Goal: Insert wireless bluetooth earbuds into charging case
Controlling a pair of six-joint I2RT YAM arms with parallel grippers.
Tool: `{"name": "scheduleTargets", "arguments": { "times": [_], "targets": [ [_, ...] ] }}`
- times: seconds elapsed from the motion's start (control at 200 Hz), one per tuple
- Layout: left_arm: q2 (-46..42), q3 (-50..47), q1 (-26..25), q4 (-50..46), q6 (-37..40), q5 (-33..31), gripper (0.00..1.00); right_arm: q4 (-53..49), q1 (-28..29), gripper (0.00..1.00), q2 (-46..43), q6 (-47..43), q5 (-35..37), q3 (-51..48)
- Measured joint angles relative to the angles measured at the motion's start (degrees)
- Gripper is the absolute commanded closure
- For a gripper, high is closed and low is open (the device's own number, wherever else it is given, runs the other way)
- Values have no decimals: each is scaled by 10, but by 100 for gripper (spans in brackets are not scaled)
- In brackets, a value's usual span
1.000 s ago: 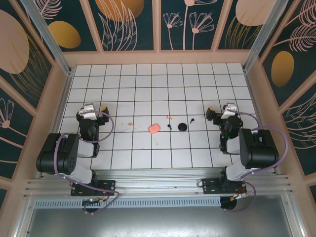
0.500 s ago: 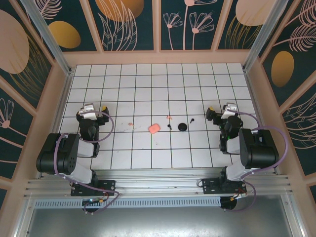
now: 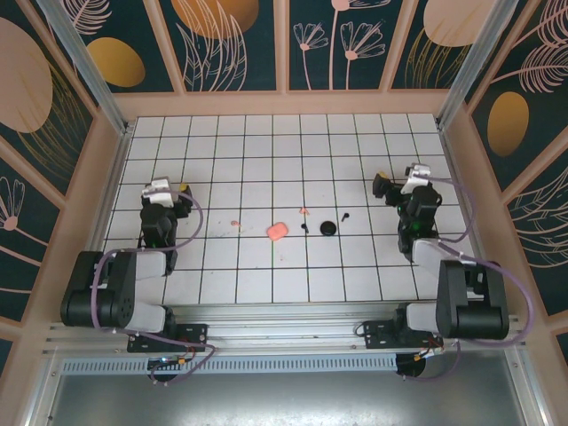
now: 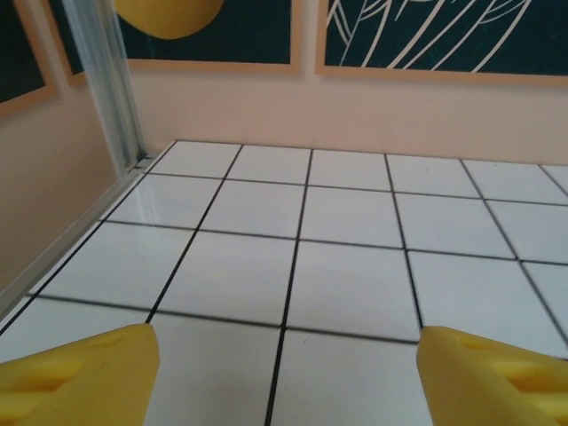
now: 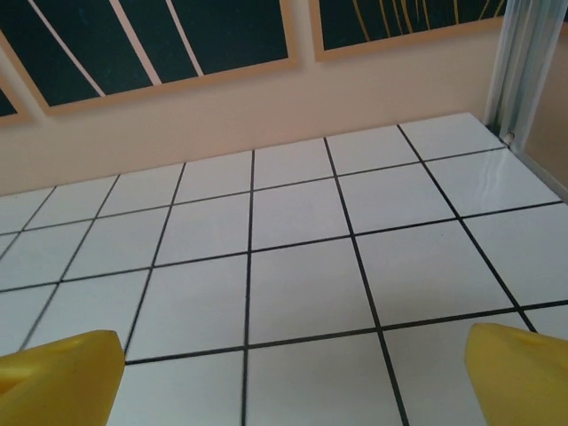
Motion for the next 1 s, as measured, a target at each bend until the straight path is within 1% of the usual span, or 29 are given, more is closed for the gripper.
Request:
{"name": "scheduleTargets", "arguments": {
  "times": [0.095, 0.195, 0.32, 0.405, 0.495, 0.561, 0.676, 0.791, 0.896, 1.001],
  "targets": [
    [-31, 52, 0, -74, -17, 16, 36, -118, 31, 1, -29, 21, 21, 70],
    [-57, 94, -10, -152, -38, 26, 36, -239, 70, 1, -40, 48, 32, 148],
    [-69, 164, -62, -288, -56, 28, 37, -391, 126, 1, -33, 89, 40, 244],
    [-68, 232, -96, -406, -79, 49, 39, -478, 177, 1, -15, 112, 51, 293],
    [-67, 294, -115, -501, -102, 78, 40, -558, 236, 1, 12, 138, 65, 327],
    [-68, 323, -126, -554, -112, 91, 40, -612, 274, 6, 32, 158, 71, 341],
    [-75, 337, -140, -636, -120, 103, 40, -683, 311, 13, 66, 188, 69, 350],
    [-76, 337, -143, -702, -120, 105, 39, -738, 330, 15, 101, 217, 71, 354],
    [-73, 337, -144, -730, -120, 105, 39, -768, 343, 20, 128, 239, 71, 355],
    [-57, 338, -151, -741, -120, 108, 39, -782, 344, 22, 145, 253, 71, 355]
  ]
}}
